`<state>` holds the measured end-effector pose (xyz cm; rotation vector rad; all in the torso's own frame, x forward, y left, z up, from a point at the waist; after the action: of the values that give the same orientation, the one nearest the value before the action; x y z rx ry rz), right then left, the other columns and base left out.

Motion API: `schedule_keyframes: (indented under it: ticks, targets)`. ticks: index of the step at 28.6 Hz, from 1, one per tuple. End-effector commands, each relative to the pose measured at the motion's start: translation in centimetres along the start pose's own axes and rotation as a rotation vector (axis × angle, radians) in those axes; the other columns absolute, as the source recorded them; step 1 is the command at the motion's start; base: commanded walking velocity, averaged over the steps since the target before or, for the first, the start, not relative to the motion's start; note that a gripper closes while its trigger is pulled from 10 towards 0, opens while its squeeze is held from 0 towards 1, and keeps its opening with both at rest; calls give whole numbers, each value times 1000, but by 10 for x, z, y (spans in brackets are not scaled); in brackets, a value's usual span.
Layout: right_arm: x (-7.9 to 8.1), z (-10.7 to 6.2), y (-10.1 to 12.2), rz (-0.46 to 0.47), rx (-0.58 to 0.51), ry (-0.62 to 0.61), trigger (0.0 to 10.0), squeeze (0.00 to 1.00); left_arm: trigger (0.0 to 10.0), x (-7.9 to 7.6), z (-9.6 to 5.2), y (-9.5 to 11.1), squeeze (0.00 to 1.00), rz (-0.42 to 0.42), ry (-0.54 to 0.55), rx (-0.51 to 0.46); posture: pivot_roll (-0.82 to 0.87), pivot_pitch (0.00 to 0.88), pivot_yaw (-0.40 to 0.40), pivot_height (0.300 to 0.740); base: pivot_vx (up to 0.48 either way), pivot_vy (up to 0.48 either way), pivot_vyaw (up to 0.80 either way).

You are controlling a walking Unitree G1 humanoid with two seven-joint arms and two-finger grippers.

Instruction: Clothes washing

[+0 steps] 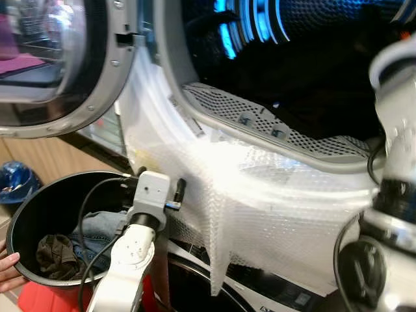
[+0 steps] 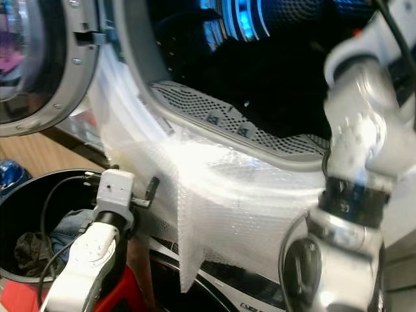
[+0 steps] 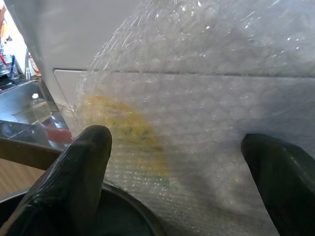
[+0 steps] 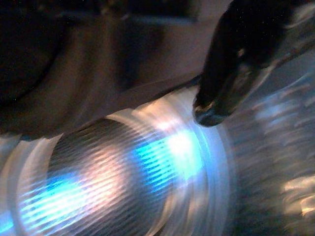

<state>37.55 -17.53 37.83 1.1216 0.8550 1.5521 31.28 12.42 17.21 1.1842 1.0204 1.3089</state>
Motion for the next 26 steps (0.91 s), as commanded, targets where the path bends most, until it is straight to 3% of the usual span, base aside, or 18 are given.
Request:
schedule_keyframes:
  ticks: [1,2,5,7,10,13,14,15,16,18,20,21,26]
  targets:
    - [17,-4,-3,5,16,118,10000,0,10000,-14,3,10,0,-21,-46,-34,-103,36,-130,740,0,0,0]
    - [22,-5,-4,2,15,150,10000,0,10000,-14,3,10,0,-21,-46,-34,-103,36,-130,740,0,0,0]
    - [59,-25,-3,37,4,460,10000,0,10000,-14,3,9,0,-17,-52,-33,-110,37,-125,740,0,0,0]
    - [71,-37,-4,34,8,577,10000,0,10000,-14,3,9,0,-16,-55,-31,-112,37,-123,740,0,0,0]
    - [83,-64,1,41,-10,770,10000,0,10000,-15,4,9,0,-18,-63,-34,-120,37,-118,740,0,0,0]
    - [89,-78,4,59,-22,872,10000,0,10000,-16,5,10,0,-20,-67,-35,-125,36,-115,740,0,0,0]
    - [94,-95,3,32,-39,983,10000,0,10000,-17,5,10,0,-20,-70,-35,-127,36,-113,740,0,0,0]
    - [94,-95,3,32,-39,983,10000,0,10000,-17,5,10,0,-20,-70,-35,-127,36,-113,740,0,0,0]
    - [97,-108,2,9,-45,1063,10000,0,10000,-17,6,10,0,-21,-74,-35,-129,37,-112,740,0,0,0]
    - [99,-129,-2,43,-34,1177,10000,0,10000,-18,6,10,0,-22,-79,-35,-132,38,-109,740,0,0,0]
    - [99,-139,-12,10,11,1221,10000,0,10000,-19,6,9,0,-22,-82,-34,-134,37,-108,740,0,0,0]
    - [99,-139,-24,-58,63,1209,10000,0,10000,-19,6,9,0,-23,-83,-34,-134,37,-108,740,0,0,0]
    - [97,-119,-33,-101,90,1109,10000,0,10000,-21,7,10,0,-25,-86,-38,-129,33,-115,740,0,0,0]
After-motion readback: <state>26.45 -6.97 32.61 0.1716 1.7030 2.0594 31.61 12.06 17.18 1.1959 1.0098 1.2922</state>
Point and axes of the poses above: a point about 5 cm out from each wrist's last joint towards the gripper, its own z axis pointing out of the wrist towards the gripper, its own y axis along the axis of the wrist's last joint, x = y × z, the point moved 3 cm from there along z, pointing out of the wrist towards the gripper, and after that the axes turned 6 degrees about -z, right-handed, at the moved point
